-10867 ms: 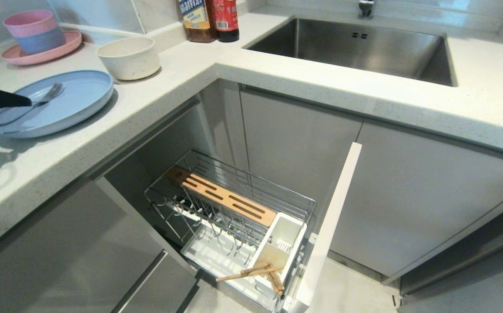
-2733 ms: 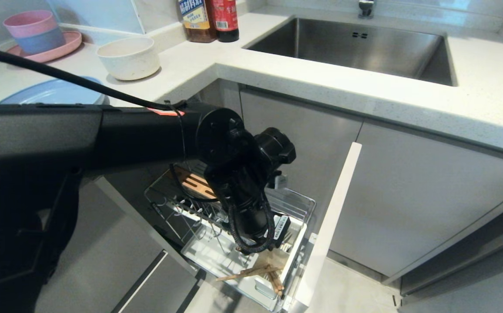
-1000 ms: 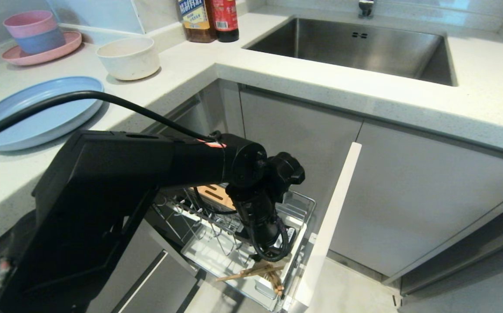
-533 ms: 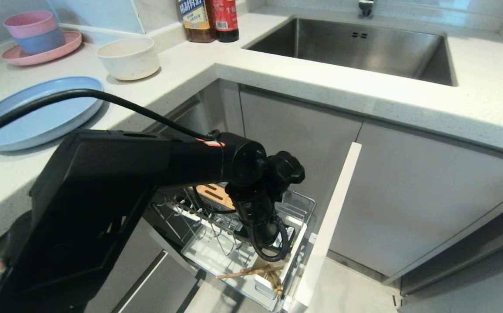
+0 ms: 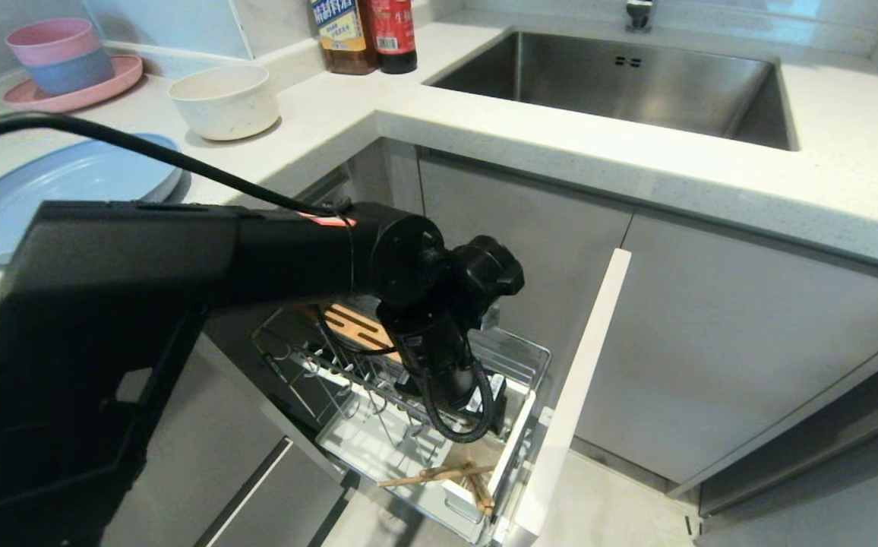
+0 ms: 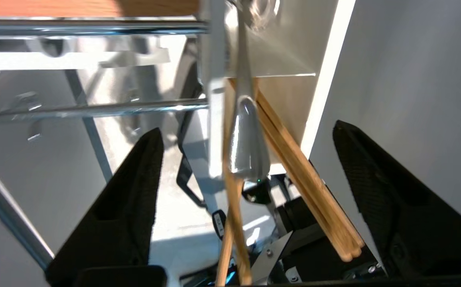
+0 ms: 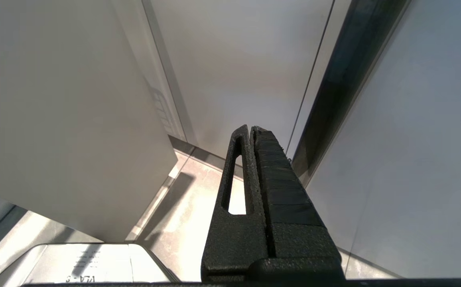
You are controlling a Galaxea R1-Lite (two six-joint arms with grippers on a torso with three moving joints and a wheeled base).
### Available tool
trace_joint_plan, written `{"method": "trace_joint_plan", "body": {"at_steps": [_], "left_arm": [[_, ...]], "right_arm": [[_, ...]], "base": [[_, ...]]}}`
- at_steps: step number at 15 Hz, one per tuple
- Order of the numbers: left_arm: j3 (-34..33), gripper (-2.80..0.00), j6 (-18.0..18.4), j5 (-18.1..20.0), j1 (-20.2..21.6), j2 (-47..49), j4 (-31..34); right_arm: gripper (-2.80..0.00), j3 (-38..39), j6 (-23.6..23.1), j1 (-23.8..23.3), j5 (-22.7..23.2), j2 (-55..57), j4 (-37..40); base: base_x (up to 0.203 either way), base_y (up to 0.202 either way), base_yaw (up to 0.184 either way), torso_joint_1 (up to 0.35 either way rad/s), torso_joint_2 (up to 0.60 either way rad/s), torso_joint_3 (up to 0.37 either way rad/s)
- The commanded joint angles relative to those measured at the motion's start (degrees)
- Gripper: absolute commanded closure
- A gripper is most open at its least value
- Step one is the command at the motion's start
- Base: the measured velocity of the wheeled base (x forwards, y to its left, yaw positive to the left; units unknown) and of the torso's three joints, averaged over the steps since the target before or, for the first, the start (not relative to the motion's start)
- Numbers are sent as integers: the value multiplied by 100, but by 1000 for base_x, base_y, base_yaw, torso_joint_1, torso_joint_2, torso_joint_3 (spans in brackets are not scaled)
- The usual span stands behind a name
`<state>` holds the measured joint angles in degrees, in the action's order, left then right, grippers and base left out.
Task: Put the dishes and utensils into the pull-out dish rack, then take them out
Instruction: Pick up the bowl and place it in the cupboard
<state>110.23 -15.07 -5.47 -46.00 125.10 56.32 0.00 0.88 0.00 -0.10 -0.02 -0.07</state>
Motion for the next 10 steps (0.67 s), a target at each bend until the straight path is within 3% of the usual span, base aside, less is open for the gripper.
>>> {"method": "trace_joint_plan", "body": {"at_steps": [1,5,6,10], "left_arm": [[-1,-280,-68,-85,7,-318,29],[-15,-280,-127,-169,93,-826,61],[-19,0,-165,-200,108,-987,110],[-27,0,-418,-545,108,-1526,168]], "right_arm": [[0,3,0,0,1,2,-1],[0,9,0,0,1,2,-1],[0,9,0,0,1,2,-1],[0,9,0,0,1,2,-1]], "base": [[0,0,0,0,0,0],[0,0,0,0,0,0],[0,0,0,0,0,0],[0,0,0,0,0,0]]}}
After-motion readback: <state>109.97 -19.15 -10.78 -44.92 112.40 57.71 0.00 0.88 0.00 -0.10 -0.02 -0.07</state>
